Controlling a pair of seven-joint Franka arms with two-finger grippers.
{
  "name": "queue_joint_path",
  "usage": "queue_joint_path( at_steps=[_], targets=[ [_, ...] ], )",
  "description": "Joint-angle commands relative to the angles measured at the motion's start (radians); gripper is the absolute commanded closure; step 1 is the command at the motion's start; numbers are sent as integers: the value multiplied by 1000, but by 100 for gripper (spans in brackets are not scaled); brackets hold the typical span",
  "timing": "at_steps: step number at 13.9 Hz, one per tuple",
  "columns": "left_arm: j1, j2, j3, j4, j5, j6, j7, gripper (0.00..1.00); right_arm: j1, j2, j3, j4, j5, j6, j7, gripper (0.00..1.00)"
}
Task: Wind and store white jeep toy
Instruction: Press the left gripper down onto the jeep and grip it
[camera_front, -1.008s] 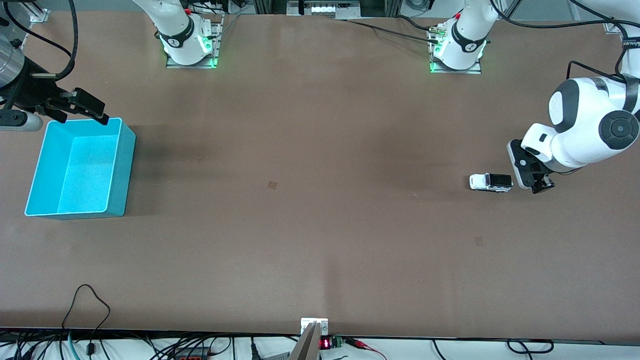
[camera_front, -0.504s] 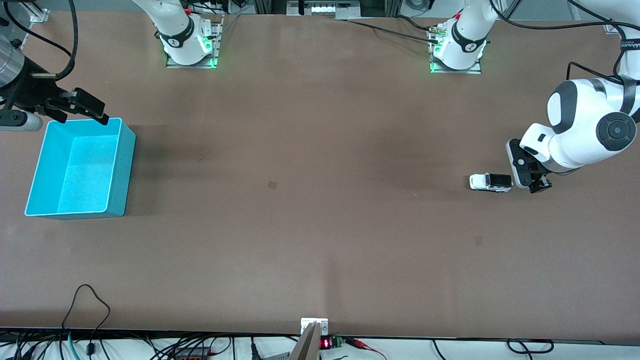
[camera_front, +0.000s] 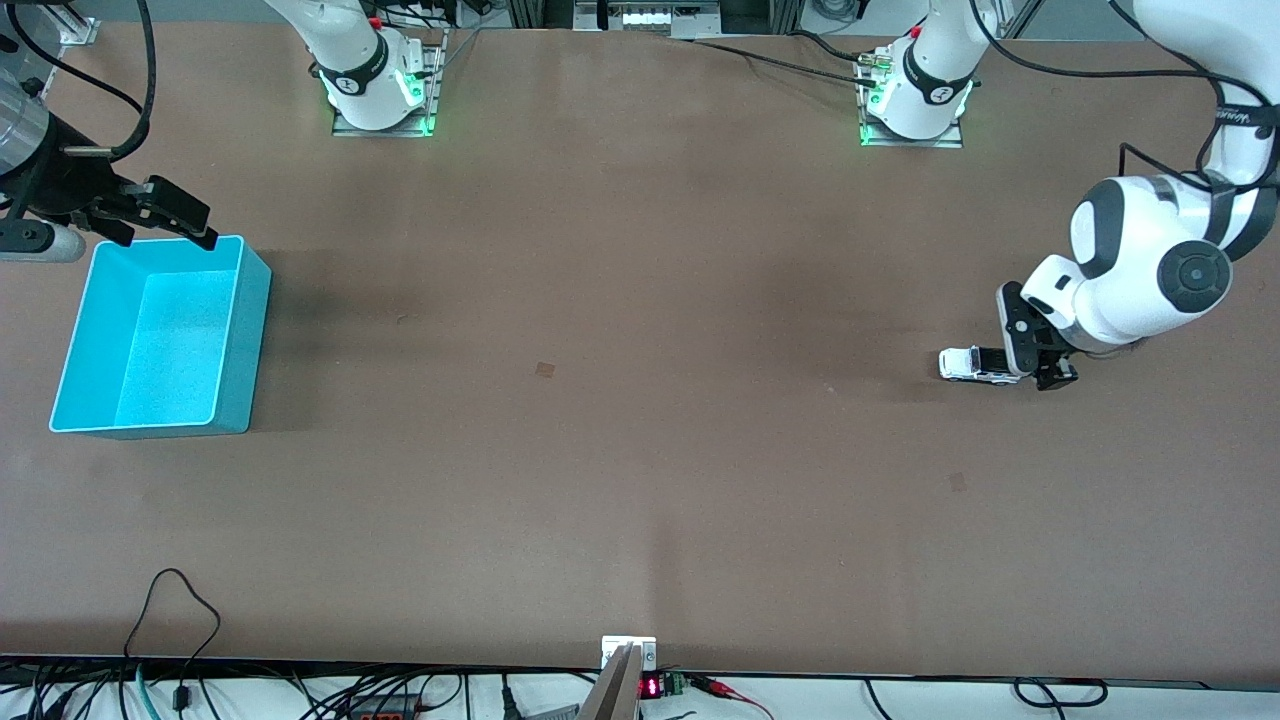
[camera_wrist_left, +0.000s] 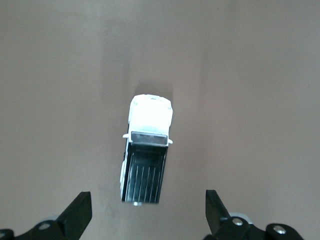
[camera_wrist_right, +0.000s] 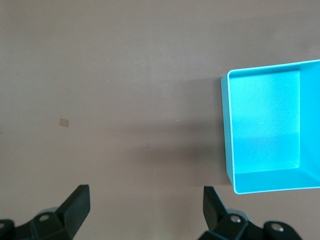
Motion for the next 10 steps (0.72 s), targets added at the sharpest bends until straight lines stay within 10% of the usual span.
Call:
queue_joint_path(
  at_steps=[1,9,10],
  targets=[
    [1,-1,-4,-72,-2,118,40,0,-6,8,5,21,11,-13,10,0],
    [12,87,-5,-127,0,360,95,0,-5,8,5,21,11,-16,10,0],
    [12,88,-5,-127,0,360,130,21,-5,8,5,21,11,-16,10,0]
  ],
)
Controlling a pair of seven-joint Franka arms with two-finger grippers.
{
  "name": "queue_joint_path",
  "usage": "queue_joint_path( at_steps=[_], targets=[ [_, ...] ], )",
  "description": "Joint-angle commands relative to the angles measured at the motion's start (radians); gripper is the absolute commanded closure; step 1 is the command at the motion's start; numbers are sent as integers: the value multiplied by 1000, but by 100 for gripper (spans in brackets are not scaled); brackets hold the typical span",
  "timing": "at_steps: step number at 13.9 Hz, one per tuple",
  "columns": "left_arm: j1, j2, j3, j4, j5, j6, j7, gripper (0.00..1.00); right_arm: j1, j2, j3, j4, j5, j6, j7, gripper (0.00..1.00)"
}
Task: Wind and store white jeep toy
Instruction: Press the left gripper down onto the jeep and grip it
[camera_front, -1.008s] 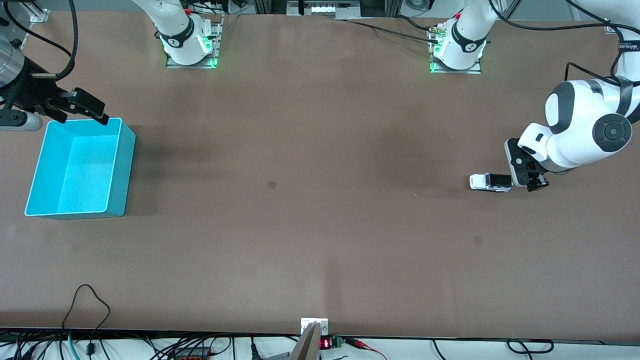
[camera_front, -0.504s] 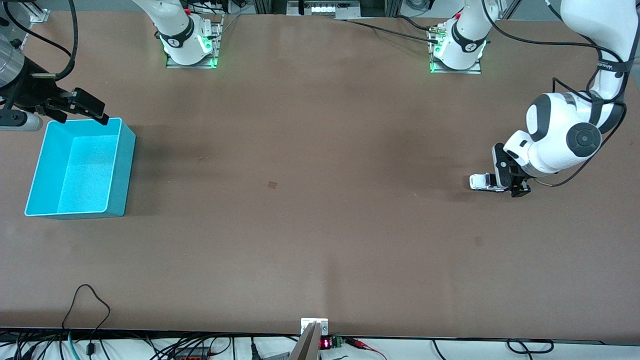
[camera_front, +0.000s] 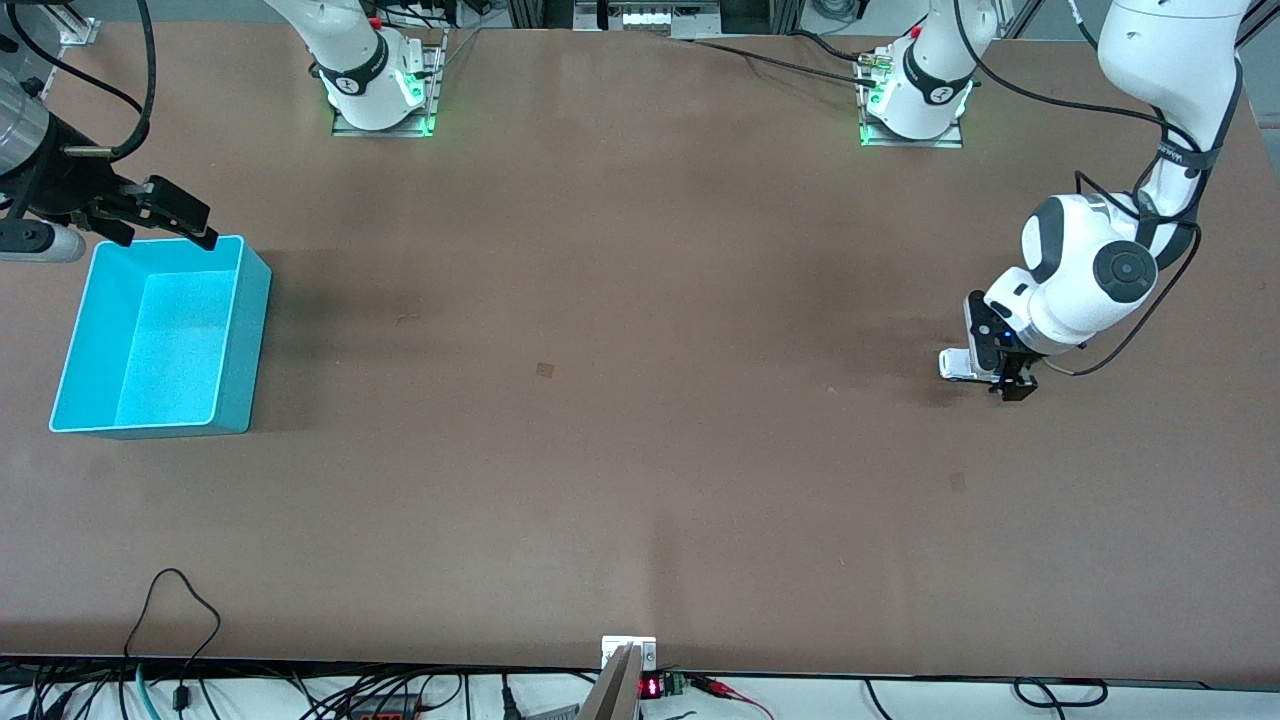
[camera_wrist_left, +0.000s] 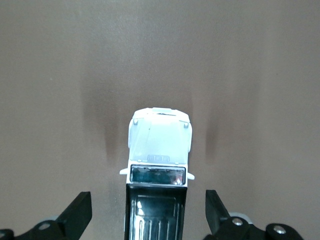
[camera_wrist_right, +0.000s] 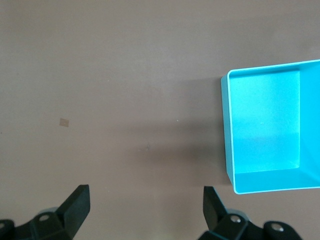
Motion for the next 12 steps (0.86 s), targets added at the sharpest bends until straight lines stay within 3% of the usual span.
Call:
queue_joint_path(
  at_steps=[1,4,5,6,12],
  targets=[
    [11,1,-4,3,0,11,70,37,-5,8,5,21,11,-16,10,0],
    [20,14,-4,3,0,11,73,54,-5,8,5,21,11,-18,10,0],
    [20,15,-4,3,0,11,73,69,-6,8,3,23,13,-14,8,0],
    [19,15,-4,3,0,9,73,76,-6,8,5,23,11,-13,8,0],
    [20,18,-4,3,-2,2,33,77,-6,8,5,23,11,-11,-2,0]
  ],
)
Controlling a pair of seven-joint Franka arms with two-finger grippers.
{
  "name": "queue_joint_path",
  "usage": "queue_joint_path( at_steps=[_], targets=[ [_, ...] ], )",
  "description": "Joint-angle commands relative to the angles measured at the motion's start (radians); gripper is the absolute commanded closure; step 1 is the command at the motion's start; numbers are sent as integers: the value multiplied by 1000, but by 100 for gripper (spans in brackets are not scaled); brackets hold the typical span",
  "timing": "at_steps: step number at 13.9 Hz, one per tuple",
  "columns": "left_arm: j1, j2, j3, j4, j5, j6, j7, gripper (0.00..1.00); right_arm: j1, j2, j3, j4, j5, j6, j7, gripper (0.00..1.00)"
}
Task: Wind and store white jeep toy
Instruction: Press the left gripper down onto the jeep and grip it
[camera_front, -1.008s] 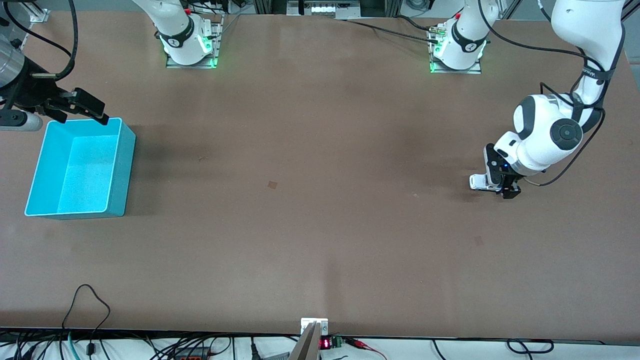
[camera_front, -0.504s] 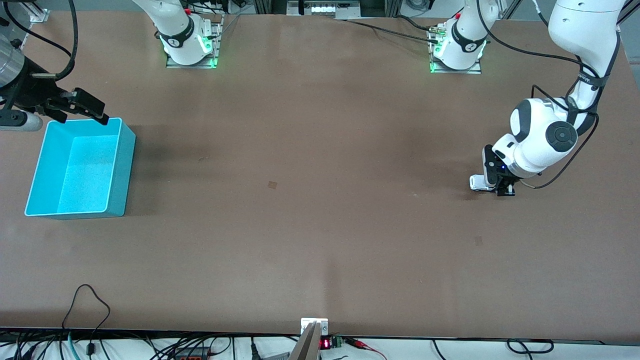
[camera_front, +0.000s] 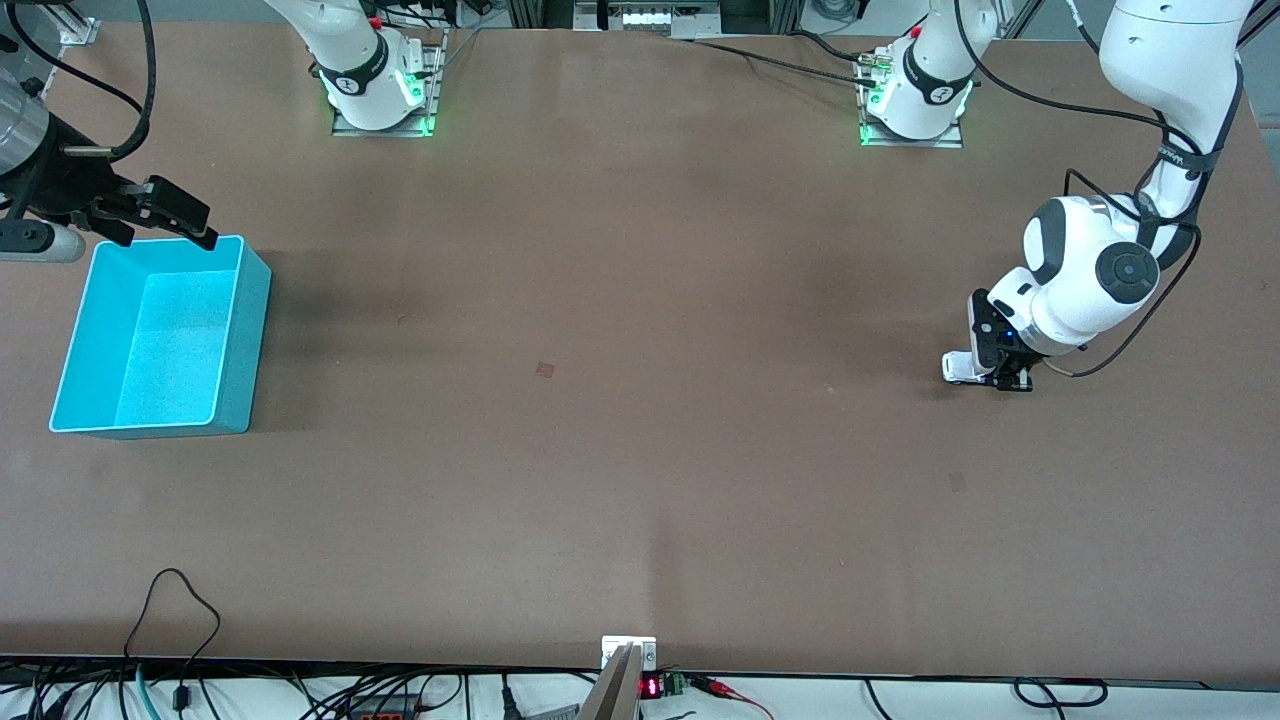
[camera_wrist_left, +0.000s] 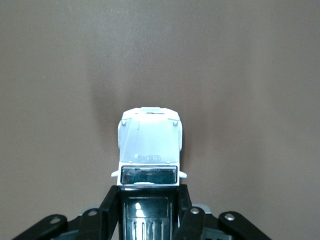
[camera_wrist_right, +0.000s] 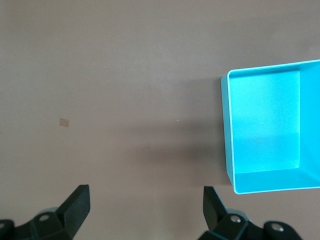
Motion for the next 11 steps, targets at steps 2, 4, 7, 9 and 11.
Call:
queue_joint_path(
  at_steps=[2,4,7,9,11],
  targets=[
    [8,19,-2,4,-1,-2,-12,77,-6,8,5,21,11,-11,-5,0],
    [14,32,-2,5,-1,-3,-11,77,-6,8,5,21,10,-14,-2,0],
    [29,47,-2,5,-1,-3,-3,77,-6,8,5,21,10,-14,-4,0],
    [65,64,-2,10,-1,-5,5,77,-6,8,5,22,10,-11,-4,0],
    [88,70,-1,12,0,-8,11,76,-6,8,5,22,8,-10,-5,0]
  ],
)
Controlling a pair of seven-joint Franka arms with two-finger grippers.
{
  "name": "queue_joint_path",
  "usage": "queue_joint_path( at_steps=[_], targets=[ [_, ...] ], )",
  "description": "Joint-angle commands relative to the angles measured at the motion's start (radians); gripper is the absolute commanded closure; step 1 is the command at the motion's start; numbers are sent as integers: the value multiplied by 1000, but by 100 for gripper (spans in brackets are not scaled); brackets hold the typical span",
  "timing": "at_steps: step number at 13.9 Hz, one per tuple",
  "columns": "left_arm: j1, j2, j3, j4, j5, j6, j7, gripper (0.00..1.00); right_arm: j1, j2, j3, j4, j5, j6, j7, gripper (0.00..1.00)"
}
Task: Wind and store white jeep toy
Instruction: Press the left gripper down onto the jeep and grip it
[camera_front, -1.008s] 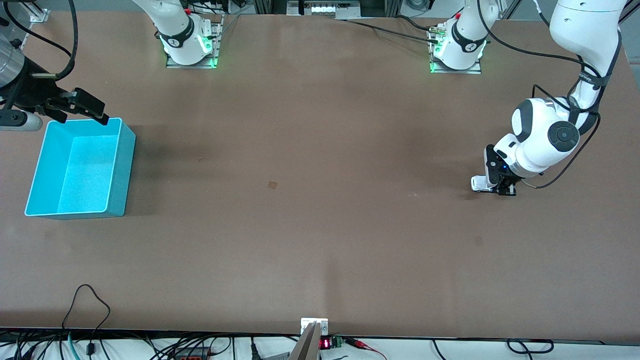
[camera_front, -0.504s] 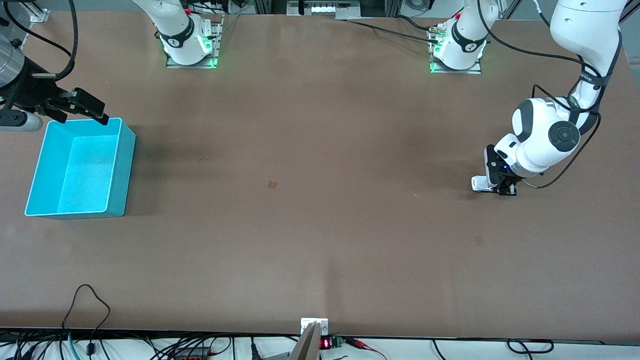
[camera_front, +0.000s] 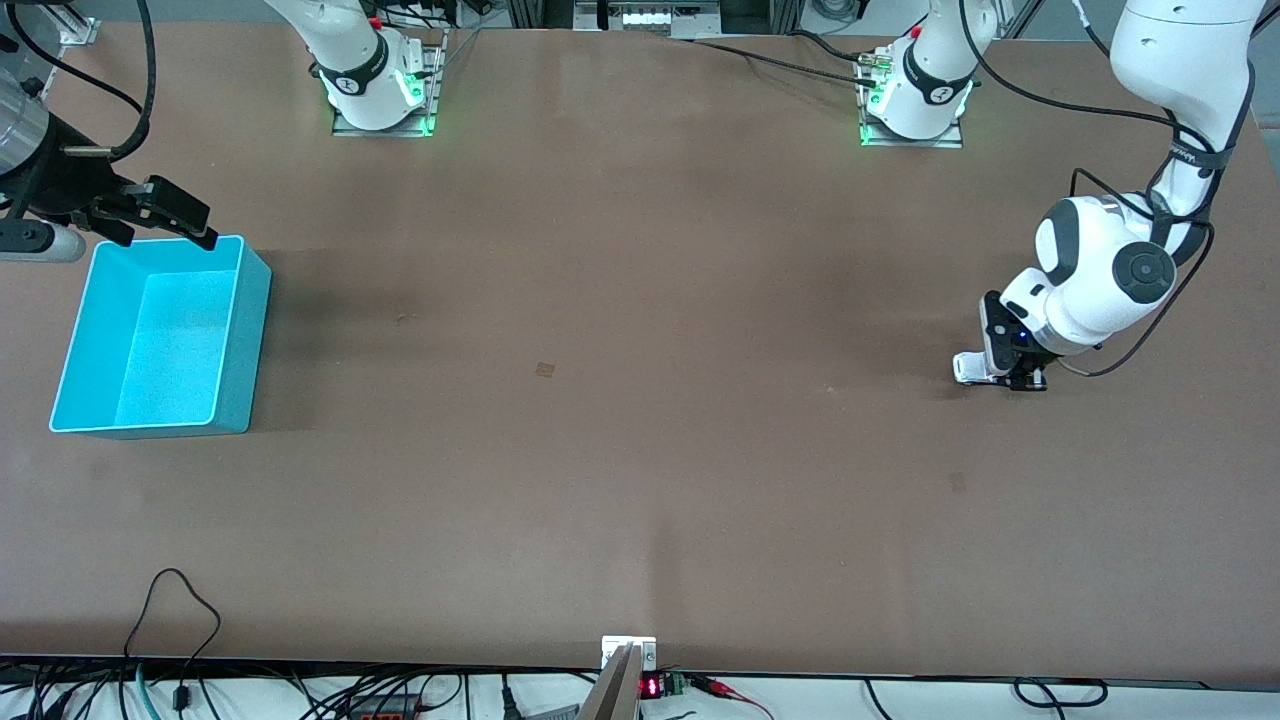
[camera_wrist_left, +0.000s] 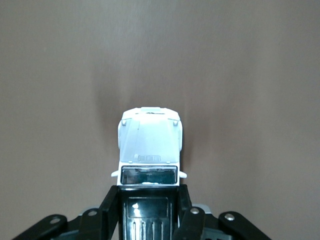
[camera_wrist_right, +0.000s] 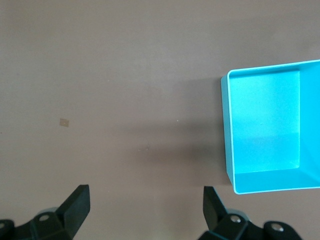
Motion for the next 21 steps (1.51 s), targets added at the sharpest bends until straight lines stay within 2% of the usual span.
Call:
queue_joint_path(
  at_steps=[1,6,12,15,19,21],
  targets=[
    [50,66,-1,8,0,-10,27,77,-8,8,5,21,8,-10,-7,0],
    [164,130,-1,84,2,-54,149,77,-8,8,5,21,5,-13,-5,0],
    [245,178,-1,147,6,-54,269,76,-8,9,3,21,5,-11,-5,0],
    [267,190,0,175,8,-76,318,76,-6,9,5,21,0,-16,6,0],
    [310,239,0,276,9,-172,395,76,0,9,5,18,-18,5,41,0],
    [311,242,3,295,9,-191,427,76,4,21,5,18,-18,24,78,0]
  ],
)
